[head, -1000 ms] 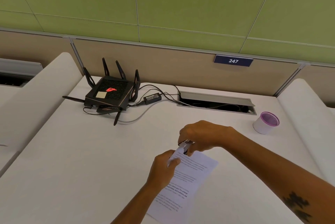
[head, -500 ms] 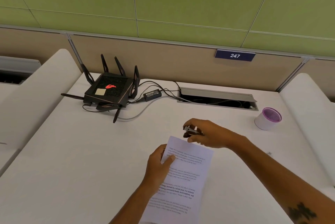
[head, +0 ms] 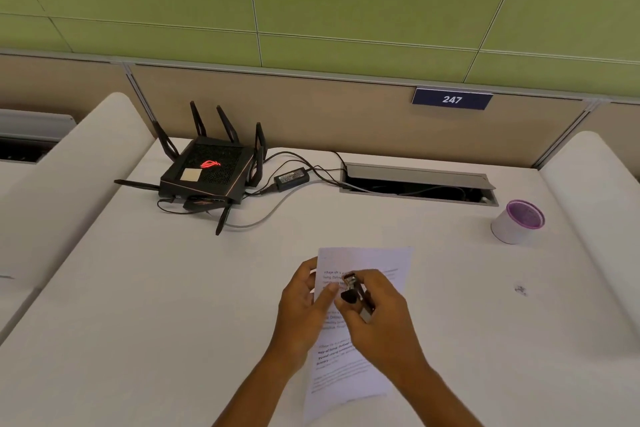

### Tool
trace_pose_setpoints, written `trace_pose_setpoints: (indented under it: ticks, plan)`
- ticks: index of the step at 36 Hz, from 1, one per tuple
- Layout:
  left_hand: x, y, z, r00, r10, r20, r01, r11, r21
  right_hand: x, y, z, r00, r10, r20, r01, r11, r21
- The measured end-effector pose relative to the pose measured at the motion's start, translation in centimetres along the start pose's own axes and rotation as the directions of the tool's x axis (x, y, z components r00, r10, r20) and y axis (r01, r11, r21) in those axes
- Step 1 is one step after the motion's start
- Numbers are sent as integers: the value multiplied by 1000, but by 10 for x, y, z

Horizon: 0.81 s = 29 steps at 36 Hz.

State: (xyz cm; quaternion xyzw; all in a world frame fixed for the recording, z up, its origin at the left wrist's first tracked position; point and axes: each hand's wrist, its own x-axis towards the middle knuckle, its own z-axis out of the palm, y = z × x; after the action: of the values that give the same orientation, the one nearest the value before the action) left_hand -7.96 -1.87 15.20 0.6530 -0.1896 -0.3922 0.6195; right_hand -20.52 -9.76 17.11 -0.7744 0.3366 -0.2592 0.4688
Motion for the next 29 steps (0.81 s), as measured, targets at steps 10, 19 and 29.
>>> trace_pose_setpoints:
  ticks: [10,19,29]
  plan:
    - [-18,22,7,981,140,136,-141,990,3,0,-19,10,975,-131,-182,115,989,-97]
    - [-31,22,11,925,284,253,-322,939,123,2,-36,0,946,-3,-323,50,989,136]
    - [-43,27,16,860,489,145,-507,785,356,9,-53,-32,918,384,-95,-226,708,669]
